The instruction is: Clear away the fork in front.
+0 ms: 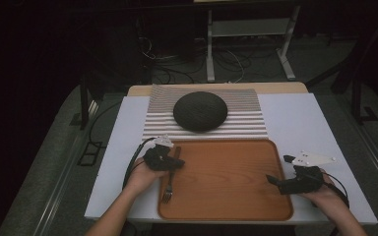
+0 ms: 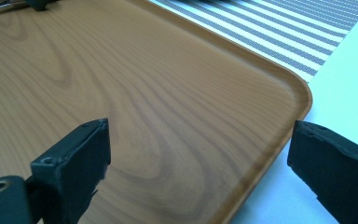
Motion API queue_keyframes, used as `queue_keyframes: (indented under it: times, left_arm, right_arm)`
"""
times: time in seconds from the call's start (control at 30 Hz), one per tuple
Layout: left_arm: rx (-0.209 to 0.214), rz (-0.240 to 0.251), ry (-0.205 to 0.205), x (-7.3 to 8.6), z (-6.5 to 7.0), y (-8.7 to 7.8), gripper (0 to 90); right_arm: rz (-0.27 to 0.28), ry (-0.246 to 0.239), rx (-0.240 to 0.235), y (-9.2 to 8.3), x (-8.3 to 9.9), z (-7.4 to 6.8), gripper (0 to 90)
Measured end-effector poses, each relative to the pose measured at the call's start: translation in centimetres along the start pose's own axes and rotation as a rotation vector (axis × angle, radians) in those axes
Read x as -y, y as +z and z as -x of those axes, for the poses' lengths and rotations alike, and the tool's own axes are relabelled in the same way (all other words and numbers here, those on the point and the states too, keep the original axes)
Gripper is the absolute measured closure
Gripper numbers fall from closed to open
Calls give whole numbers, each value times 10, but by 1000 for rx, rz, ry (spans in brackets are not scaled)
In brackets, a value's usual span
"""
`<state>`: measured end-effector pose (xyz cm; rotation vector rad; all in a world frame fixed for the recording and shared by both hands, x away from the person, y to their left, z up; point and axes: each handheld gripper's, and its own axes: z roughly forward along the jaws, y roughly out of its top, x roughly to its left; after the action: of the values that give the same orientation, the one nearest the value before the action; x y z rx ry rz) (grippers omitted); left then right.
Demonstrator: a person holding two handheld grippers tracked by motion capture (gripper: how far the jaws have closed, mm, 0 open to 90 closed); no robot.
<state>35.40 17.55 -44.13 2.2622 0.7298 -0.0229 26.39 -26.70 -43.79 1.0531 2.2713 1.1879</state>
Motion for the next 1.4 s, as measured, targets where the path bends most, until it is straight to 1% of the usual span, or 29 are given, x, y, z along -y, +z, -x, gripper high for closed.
queue_keyframes:
  times: [0.1, 0.13, 0.17, 0.27, 0.37, 0.53, 0.63, 0.67, 0.7, 0.77, 0.8, 0.83, 0.87, 0.9, 0.97, 1.03, 1.07, 1.17, 1.2, 1.23, 1.27, 1.33, 1.37, 1.4]
  left_arm:
    - [-4, 0, -5, 2, -3, -3, 886]
    - [-16, -4, -2, 3, -5, -5, 887]
    - [-16, -4, -2, 3, -5, -5, 887]
    - [-38, -9, -5, 6, -9, -10, 887]
    - [-30, 4, -16, 7, -11, -13, 886]
    - [-30, -1, -8, 7, -11, -13, 875]
    - [-31, 0, -3, 7, -10, -12, 849]
    - [-44, 10, 7, 6, -8, -12, 788]
    - [-44, 10, 7, 6, -8, -12, 762]
    - [-46, 45, 19, 4, -4, -15, 716]
    - [-46, 45, 19, 4, -4, -15, 696]
    - [-47, 57, 23, 3, -2, -16, 696]
    - [-47, 78, 36, 2, 1, -18, 655]
    - [-47, 78, 36, 2, 1, -18, 635]
    - [-36, 108, 43, 1, 4, -21, 579]
    - [-35, 117, 43, 1, 5, -22, 511]
    - [-36, 136, 50, 1, 8, -26, 472]
    - [-42, 186, 46, 2, 13, -35, 367]
    - [-42, 186, 46, 2, 13, -35, 325]
    - [-42, 218, 38, 4, 15, -41, 286]
    - [-37, 232, 33, 5, 16, -43, 256]
    - [-38, 241, 32, 7, 18, -46, 204]
    - [-41, 245, 32, 8, 19, -47, 204]
    - [-50, 248, 37, 10, 20, -49, 166]
  right_arm:
    - [-2, 0, -1, 0, 0, 0, 63]
    - [-1, 1, 0, 0, 0, 0, 63]
    - [-1, 1, 0, 0, 0, 0, 63]
    - [0, 0, 1, 0, 0, 0, 63]
    - [-1, 0, 1, -1, 0, 0, 64]
    - [-1, 1, 2, -1, 1, 0, 63]
    - [-2, 1, 3, -1, 1, 0, 63]
    - [-1, 1, 5, -2, 1, 0, 64]
    - [0, 1, 6, -2, 1, 0, 64]
    - [0, 3, 6, -2, 1, 0, 64]
    - [0, 3, 6, -2, 1, 0, 64]
    - [-1, 3, 7, -2, 1, 0, 63]
    - [-2, 3, 7, -2, 2, 0, 64]
    - [-2, 2, 7, -2, 2, 0, 64]
    - [0, 3, 7, -2, 1, 0, 64]
    - [0, 3, 7, -2, 1, 0, 64]
    - [-1, 5, 8, -2, 2, 0, 64]
    - [1, 8, 7, -2, 2, 1, 64]
    - [1, 8, 6, -3, 2, 1, 64]
    - [2, 8, 5, -3, 2, 1, 64]
    - [3, 7, 5, -3, 2, 1, 64]
    - [7, 7, 3, -3, 2, 1, 64]
    - [7, 7, 3, -3, 2, 1, 64]
    - [8, 8, 1, -4, 2, 1, 64]
